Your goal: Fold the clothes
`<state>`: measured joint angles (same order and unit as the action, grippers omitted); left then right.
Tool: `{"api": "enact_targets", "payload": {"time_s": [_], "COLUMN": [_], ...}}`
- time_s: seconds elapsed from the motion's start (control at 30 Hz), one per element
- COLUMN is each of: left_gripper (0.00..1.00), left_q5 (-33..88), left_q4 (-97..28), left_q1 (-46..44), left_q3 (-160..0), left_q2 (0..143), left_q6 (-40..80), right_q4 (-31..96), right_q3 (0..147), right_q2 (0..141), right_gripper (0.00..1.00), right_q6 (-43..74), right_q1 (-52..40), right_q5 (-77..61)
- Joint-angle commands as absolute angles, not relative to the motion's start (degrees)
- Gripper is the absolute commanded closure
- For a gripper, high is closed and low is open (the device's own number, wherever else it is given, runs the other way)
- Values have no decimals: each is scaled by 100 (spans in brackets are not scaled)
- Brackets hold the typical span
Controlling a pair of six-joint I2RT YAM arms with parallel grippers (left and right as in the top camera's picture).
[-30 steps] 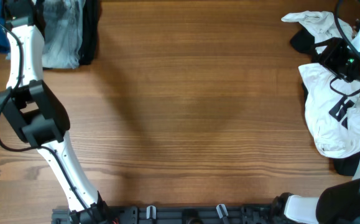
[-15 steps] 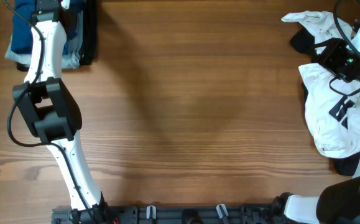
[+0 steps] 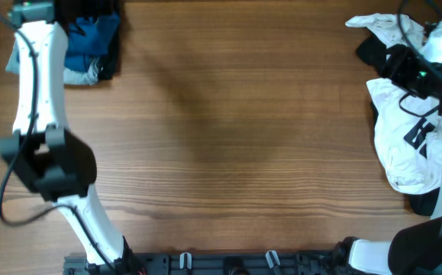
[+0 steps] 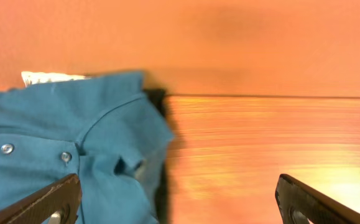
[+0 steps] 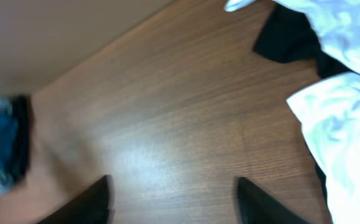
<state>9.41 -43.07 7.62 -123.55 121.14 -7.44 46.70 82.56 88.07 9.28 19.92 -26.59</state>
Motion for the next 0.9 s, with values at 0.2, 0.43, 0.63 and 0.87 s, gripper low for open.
{"api": "enact_targets", "payload": {"time_s": [0.2, 0.43, 0.63, 0.87], "left_gripper": [0, 0, 0, 0], "left_q5": [1455, 1455, 1455, 1455], "left_q4": [-4576, -4576, -4576, -4576], "left_q1": [655, 655, 655, 655], "left_q3": [-12464, -12462, -12462, -12464], "left_q2": [11701, 11701, 11701, 11701], "left_q6": [-508, -508, -508, -508], "right_q4": [6049, 6342, 5682, 3538], "right_q3": [9317, 9317, 9308, 7247], "right_q2": [7999, 7732, 7605, 5450], "right_gripper": [0, 0, 0, 0], "right_q6": [-261, 3555, 2637, 1343], "right_q1": [819, 607, 438, -148], "right_q5": [-2749, -2401, -1505, -331]}}
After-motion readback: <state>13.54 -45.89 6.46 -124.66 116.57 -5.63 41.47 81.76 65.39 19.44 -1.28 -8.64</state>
